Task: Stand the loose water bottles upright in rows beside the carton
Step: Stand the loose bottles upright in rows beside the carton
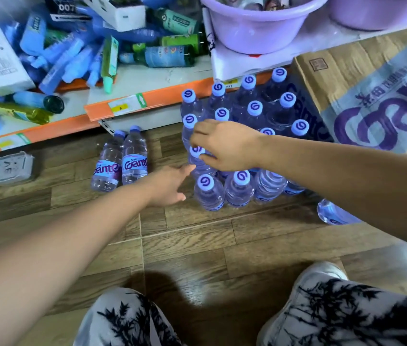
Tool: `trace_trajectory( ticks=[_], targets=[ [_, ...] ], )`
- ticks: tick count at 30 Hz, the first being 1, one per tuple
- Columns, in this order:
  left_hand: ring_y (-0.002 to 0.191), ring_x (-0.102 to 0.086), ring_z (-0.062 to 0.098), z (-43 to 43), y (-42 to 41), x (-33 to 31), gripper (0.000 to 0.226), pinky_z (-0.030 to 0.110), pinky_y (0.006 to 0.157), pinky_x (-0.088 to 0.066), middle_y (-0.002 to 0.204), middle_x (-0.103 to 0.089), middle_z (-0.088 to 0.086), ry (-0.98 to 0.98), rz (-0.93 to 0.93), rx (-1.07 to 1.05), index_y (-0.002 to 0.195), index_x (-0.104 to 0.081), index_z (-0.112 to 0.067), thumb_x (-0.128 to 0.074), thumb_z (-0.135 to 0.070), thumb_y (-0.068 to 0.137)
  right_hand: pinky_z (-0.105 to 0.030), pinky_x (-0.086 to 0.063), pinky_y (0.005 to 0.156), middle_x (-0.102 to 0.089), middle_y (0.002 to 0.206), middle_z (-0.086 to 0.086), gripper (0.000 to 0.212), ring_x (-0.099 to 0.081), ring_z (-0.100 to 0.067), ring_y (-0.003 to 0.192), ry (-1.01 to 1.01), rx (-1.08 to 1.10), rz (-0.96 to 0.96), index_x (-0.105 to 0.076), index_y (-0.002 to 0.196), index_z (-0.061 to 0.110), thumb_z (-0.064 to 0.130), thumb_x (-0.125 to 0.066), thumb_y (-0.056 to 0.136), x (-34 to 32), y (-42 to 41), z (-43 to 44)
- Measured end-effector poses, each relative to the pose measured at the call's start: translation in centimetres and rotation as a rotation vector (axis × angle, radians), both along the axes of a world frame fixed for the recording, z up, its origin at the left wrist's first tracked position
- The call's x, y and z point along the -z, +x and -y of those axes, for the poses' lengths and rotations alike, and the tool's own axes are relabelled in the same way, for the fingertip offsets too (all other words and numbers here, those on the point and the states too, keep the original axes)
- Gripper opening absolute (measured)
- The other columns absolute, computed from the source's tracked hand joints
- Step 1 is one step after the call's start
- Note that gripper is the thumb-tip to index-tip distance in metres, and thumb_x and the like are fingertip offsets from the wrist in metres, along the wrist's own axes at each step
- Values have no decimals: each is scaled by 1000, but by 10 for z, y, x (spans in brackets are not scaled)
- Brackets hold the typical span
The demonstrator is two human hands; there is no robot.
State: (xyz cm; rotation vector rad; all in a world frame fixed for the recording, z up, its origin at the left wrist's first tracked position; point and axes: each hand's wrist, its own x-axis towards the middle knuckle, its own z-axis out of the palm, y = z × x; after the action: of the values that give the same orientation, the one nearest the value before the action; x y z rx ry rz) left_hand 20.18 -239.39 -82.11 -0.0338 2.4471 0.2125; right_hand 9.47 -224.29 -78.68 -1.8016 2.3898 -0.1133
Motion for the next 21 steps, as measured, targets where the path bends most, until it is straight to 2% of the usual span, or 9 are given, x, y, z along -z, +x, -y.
trace_trajectory(
  ticks=[4, 8, 10, 12, 17, 21],
  targets=[
    [136, -40, 28, 51, 16, -1, 69, 33, 112, -33, 149, -39, 13, -67, -47, -114, 151, -12, -15, -49, -32, 95, -43, -45, 97, -49, 128, -14, 38, -50, -32, 118, 64, -22, -17, -50, 125, 4, 26, -44, 94, 6, 4, 57],
    [130, -45, 35, 114, 26, 13, 67, 40, 106, -39, 143, -43, 18, -106, -59, -326, 147, -23, -10, -56, -27, 91, -39, -43, 95, -49, 130, -16, 35, -49, -34, 121, 177, -33, 9, -47, 126, 3, 19, -44, 95, 26, 8, 117],
    [125, -48, 36, 140, 25, 23, 63, 39, 100, -42, 137, -49, 20, -90, -82, -407, 143, -31, -8, -60, -21, 89, -38, -44, 93, -49, 131, -16, 35, -51, -35, 120, 198, 30, 87, -48, 126, 3, 17, -45, 94, 41, 7, 146],
    [124, -48, 39, 165, 20, 35, 62, 38, 97, -41, 136, -50, 23, -103, -87, -469, 143, -32, -8, -60, -19, 88, -39, -46, 93, -49, 130, -16, 36, -53, -34, 118, 222, 78, 174, -48, 128, 5, 16, -48, 93, 64, 6, 177],
    [129, -44, 37, 216, -6, 68, 54, 36, 102, -37, 134, -52, 25, -83, -116, -545, 137, -37, -5, -59, -17, 89, -38, -45, 98, -47, 131, -16, 42, -52, -33, 119, 294, 150, 251, -44, 132, 7, 19, -51, 92, 112, -7, 229],
    [130, -43, 35, 246, -29, 95, 57, 42, 107, -39, 137, -50, 21, -40, -160, -562, 133, -40, -14, -55, -34, 82, -42, -42, 100, -40, 141, -19, 52, -47, -35, 124, 293, 226, 293, -28, 144, 10, 32, -40, 98, 136, -24, 254]
  ],
)
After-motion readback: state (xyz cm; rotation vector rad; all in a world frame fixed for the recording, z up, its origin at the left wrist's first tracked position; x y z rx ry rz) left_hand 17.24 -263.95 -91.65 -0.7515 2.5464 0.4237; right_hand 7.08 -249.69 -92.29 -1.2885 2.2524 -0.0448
